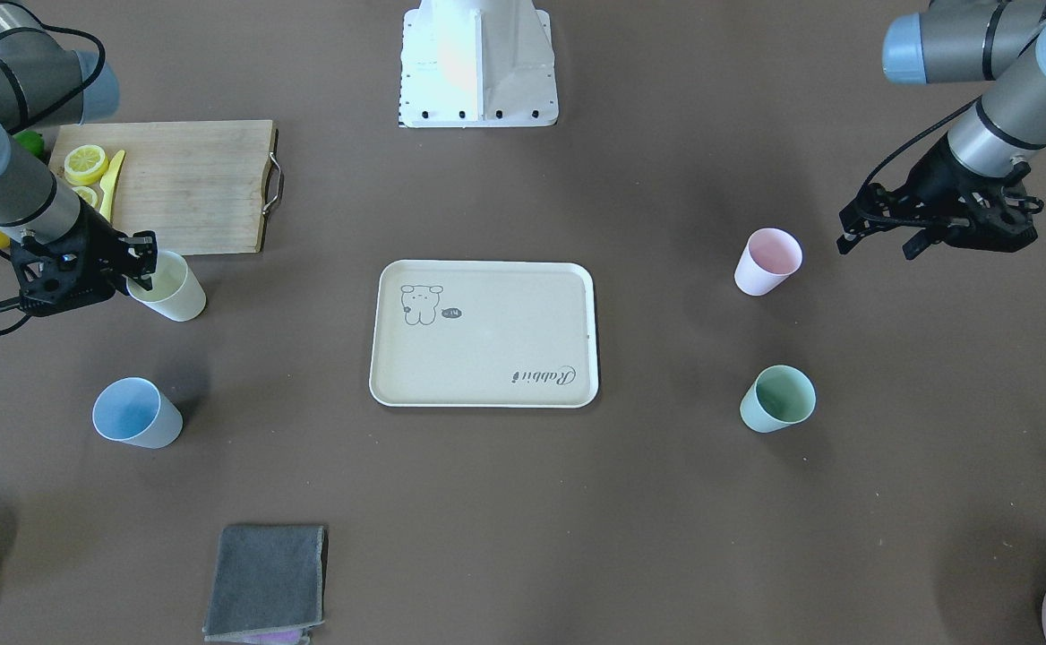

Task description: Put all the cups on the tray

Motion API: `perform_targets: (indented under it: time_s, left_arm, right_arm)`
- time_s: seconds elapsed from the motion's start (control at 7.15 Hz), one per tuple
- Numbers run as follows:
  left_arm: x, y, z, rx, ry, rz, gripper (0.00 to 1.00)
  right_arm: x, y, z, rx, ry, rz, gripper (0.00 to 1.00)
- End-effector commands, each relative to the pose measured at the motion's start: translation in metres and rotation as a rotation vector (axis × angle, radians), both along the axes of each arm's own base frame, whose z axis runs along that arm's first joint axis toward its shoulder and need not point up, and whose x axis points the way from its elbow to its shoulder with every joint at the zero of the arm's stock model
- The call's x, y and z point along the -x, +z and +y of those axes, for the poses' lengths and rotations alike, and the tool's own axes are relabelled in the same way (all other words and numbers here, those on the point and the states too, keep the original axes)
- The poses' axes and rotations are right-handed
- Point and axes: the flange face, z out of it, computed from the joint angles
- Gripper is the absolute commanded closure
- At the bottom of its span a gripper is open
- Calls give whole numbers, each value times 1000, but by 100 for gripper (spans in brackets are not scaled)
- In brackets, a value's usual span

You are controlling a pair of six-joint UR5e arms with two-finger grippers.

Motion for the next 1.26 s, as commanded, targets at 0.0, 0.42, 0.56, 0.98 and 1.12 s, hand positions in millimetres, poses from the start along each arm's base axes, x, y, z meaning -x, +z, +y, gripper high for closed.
perform_targets:
  time_s: [0.0,0.42,0.56,0.98,1.12]
  left_arm:
    - [-40,2,19,41,28,-12,7]
    - [-83,9,40,11,75,-61,46]
    - [-86,11,40,28,67,-62,77]
    - [-105,-15,31,25,99,-13,100]
    - [-109,-39,27,33,113,35,100]
  right_arm:
    - [14,-51,-5,45,22,-94,100]
    - [114,-156,6,94,66,-164,100]
    - [151,-183,8,117,91,-171,100]
    - [209,-197,21,133,114,-144,100]
    - [212,-195,21,148,123,-139,100]
